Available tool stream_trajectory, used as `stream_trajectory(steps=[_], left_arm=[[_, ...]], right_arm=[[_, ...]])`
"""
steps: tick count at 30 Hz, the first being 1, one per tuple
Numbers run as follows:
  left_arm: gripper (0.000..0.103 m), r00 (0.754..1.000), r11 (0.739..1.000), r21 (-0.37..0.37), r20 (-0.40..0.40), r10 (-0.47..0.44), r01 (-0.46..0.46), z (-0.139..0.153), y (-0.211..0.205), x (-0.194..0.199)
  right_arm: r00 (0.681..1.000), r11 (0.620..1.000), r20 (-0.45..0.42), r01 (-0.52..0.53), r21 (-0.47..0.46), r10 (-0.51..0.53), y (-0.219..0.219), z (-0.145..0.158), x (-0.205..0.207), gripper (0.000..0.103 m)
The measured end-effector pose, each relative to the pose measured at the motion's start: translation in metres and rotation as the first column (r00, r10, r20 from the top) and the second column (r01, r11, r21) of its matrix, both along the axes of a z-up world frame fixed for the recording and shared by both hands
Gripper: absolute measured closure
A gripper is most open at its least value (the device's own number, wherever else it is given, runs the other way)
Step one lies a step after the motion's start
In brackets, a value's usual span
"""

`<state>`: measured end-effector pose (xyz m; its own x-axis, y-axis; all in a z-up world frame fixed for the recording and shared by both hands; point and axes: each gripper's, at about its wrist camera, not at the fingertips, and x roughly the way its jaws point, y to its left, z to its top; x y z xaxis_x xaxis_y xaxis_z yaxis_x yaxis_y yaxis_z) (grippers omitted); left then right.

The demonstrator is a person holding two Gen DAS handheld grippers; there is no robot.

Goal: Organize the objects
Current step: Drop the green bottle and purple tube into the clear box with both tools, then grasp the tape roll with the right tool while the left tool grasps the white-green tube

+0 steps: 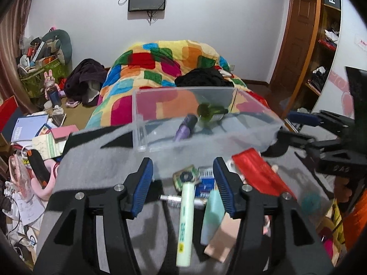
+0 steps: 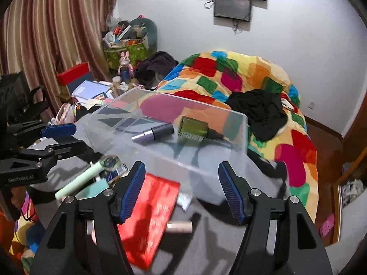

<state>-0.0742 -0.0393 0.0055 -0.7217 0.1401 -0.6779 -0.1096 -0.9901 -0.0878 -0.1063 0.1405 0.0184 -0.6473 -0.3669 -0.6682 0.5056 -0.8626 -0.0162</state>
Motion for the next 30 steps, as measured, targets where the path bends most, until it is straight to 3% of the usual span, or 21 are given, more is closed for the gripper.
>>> stream_trajectory(steps=[10, 16, 18, 22, 25, 27, 30], left_arm=[[0.049, 0.993, 0.999, 0.021, 0.115, 0.027, -0.030, -0.043, -0.009, 0.019], [0.049, 0.990, 0.999, 0.012, 0.134, 0.037, -0.039, -0.060, -0.007, 0.028], [0.052, 0.992, 0.999, 0.004, 0.116, 0.047, -0.047, -0.062, -0.006, 0.030], [0.069, 0.994, 0.999, 0.013, 0.099, 0.051, -0.052, -0.062, -0.003, 0.029], [0.079, 0.995, 0.998, 0.039, 0.085, 0.043, -0.047, -0.062, 0.000, 0.026], [0.086, 0.996, 0.998, 0.035, 0.081, 0.041, -0.044, -0.065, 0.005, 0.024], [0.088, 0.997, 0.999, 0.009, 0.067, 0.049, -0.050, -0.064, 0.009, 0.027]], right_arm=[[0.996, 0.997, 0.047, 0.082, 0.001, -0.081, 0.034, -0.029, 0.045, 0.034], [0.985, 0.993, 0.134, 0.112, -0.021, -0.109, 0.050, -0.056, 0.066, 0.034], [0.977, 0.990, 0.165, 0.141, -0.023, -0.136, 0.056, -0.066, 0.072, 0.034], [0.973, 0.988, 0.178, 0.155, -0.021, -0.148, 0.067, -0.078, 0.084, 0.034], [0.976, 0.987, 0.149, 0.161, -0.016, -0.156, 0.069, -0.079, 0.090, 0.044], [0.978, 0.988, 0.144, 0.151, -0.011, -0.148, 0.066, -0.077, 0.091, 0.063], [0.980, 0.989, 0.136, 0.148, -0.012, -0.146, 0.065, -0.075, 0.091, 0.068]])
